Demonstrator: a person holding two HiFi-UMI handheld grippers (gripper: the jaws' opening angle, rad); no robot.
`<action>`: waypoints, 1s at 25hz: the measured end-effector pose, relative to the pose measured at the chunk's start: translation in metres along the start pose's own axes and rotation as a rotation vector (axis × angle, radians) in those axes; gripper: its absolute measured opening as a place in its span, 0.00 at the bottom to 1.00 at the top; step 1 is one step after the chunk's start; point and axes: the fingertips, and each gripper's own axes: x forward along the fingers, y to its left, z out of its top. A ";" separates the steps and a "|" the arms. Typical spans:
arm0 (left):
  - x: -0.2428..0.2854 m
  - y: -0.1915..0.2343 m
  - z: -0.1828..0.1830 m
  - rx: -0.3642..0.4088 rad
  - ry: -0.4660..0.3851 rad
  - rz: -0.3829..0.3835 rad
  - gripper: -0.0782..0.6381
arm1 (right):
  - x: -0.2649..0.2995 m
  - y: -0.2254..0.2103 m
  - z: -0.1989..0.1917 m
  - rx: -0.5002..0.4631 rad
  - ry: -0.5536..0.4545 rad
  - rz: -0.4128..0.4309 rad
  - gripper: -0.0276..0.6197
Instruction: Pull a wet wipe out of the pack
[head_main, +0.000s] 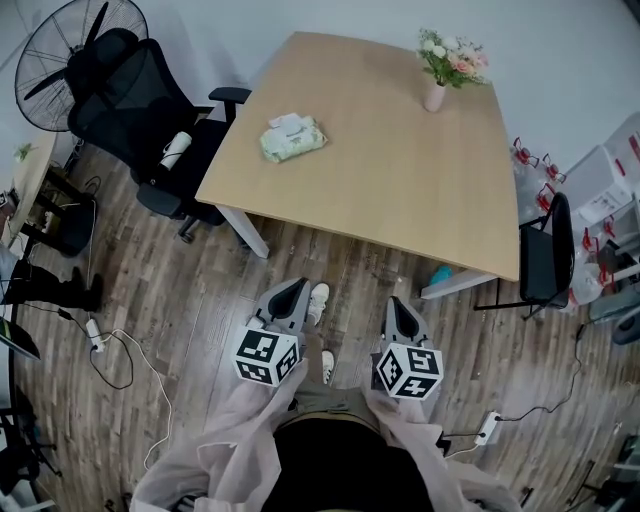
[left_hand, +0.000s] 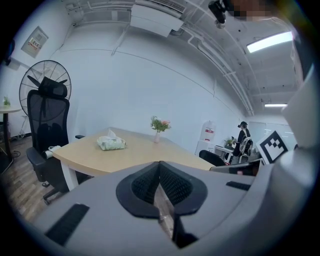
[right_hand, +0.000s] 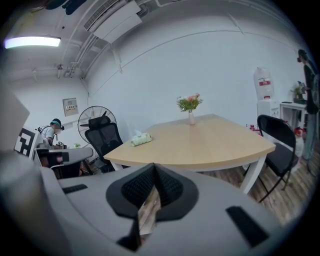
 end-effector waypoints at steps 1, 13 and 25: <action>0.001 0.000 0.000 0.000 -0.001 0.002 0.12 | 0.001 0.000 0.001 0.000 -0.001 0.002 0.06; 0.030 0.012 0.015 0.003 0.005 -0.007 0.12 | 0.032 -0.002 0.021 0.009 -0.005 0.016 0.06; 0.082 0.038 0.039 -0.013 -0.001 -0.014 0.12 | 0.081 -0.014 0.054 0.007 -0.011 0.002 0.06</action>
